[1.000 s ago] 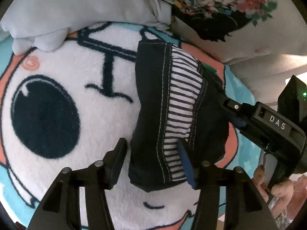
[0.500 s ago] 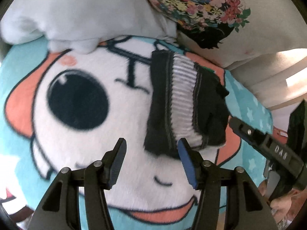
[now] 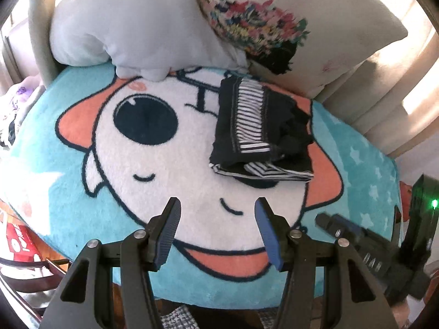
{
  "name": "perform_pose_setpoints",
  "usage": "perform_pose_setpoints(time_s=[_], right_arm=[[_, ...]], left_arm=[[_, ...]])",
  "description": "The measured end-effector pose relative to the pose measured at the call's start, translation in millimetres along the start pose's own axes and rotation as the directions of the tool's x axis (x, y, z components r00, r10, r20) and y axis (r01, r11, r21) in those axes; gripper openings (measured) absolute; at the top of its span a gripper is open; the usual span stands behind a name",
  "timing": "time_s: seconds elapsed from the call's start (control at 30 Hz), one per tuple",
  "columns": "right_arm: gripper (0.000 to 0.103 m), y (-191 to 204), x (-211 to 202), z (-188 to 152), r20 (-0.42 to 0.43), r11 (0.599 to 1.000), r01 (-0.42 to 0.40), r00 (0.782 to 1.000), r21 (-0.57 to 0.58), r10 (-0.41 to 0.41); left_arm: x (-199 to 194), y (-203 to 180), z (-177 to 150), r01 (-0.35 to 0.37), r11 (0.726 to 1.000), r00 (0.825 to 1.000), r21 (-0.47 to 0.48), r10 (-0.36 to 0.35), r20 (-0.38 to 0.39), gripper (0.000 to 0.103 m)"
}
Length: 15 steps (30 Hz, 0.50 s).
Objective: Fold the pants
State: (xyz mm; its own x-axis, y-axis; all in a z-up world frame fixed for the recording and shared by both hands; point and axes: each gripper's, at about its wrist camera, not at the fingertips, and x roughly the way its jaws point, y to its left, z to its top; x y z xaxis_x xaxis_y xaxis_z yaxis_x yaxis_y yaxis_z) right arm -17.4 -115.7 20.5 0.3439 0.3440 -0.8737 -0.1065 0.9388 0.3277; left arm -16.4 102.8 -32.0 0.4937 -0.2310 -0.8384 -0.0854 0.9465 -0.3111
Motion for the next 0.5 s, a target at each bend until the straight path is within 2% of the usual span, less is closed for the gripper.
perform_pose_setpoints(time_s=[0.07,0.23,0.43,0.5], right_arm=[[0.059,5,-6,-7,0.009,0.999,0.015,1.0,-0.04,-0.015],[0.061,9,-19,-18,0.026,0.995,0.045,0.999,-0.09,-0.043],[0.064,7,-30,-26,0.04,0.99,0.073,0.997,-0.117,-0.069],[0.065,8,-35,-28,0.051,0.989,0.08,0.996,-0.121,-0.074]], left_arm=[[-6,-6,-3,0.005,1.0,1.0,0.002,-0.005,0.016,0.055],[-27,-22,-8,-0.034,0.999,0.994,0.03,0.031,0.103,0.055],[-48,-31,-14,-0.094,0.995,0.977,0.037,0.084,0.197,0.056],[-53,-34,-16,-0.109,0.993,0.971,0.045,0.097,0.22,0.061]])
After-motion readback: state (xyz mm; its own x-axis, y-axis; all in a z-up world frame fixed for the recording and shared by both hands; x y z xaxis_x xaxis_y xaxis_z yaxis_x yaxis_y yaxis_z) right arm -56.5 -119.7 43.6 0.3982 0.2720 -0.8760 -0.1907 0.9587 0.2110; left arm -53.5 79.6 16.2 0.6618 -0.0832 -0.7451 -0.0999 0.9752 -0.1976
